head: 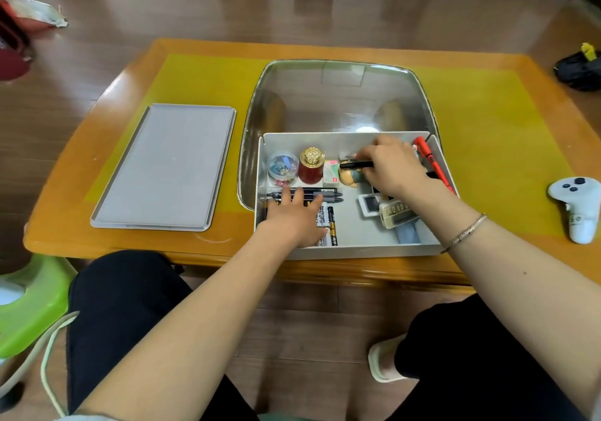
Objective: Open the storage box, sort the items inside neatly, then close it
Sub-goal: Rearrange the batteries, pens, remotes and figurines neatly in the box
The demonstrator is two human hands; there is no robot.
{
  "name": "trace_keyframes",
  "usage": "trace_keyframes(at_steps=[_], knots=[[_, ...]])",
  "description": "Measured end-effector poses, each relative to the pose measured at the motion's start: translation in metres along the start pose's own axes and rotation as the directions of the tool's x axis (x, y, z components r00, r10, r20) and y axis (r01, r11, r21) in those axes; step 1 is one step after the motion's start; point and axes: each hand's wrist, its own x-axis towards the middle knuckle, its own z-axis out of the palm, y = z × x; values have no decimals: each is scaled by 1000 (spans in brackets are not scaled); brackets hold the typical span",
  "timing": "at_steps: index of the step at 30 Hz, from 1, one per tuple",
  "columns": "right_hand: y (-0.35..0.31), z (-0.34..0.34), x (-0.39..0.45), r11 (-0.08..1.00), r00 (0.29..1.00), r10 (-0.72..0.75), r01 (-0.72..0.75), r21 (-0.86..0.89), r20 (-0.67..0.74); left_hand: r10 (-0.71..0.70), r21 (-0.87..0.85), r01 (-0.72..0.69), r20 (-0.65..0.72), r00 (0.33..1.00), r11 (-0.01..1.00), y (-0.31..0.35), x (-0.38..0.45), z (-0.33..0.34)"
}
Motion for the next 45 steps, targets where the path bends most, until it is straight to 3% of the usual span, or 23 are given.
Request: trace_keyframes(at_steps=[11, 16, 20, 23, 25, 27, 30, 34, 40, 45], knots=[[-5, 7, 5, 994, 995, -69, 64, -84, -68, 40, -77, -40, -5, 999, 996, -6, -3, 2], [-10, -12, -4, 983, 949, -182, 177, -41, -257, 53, -44, -53, -6, 999, 998, -8, -2, 1], [-14, -30, -12, 919, 893, -228, 329, 218, -387, 58, -30, -58, 1, 998, 998, -8, -2, 0], [-14, -33, -23, 804, 865, -31, 320, 501, -501, 69, -94, -72, -37, 997, 993, -11, -5, 1], [-13, -29, -31, 671, 878, 147, 249, 698, -455, 88, -202, -120, -157, 984, 972, -13, -8, 2], [-13, -22, -36, 571, 915, 220, 160, 805, -338, 92, -302, -196, -326, 941, 933, -14, -11, -1], [-16, -15, -39, 455, 952, 235, 72, 888, -198, 91, -340, -278, -475, 875, 898, -13, -15, -11], [-18, -12, -41, 330, 972, 192, 67, 941, -136, 101, -282, -293, -541, 835, 914, -15, -18, -21], [-11, -6, -36, 402, 986, 141, 29, 915, -93, 60, -334, -289, -555, 830, 897, -24, -20, -25], [-10, 4, -30, 441, 992, 107, 7, 898, -60, 53, -200, -209, -592, 805, 957, -33, -20, -22]])
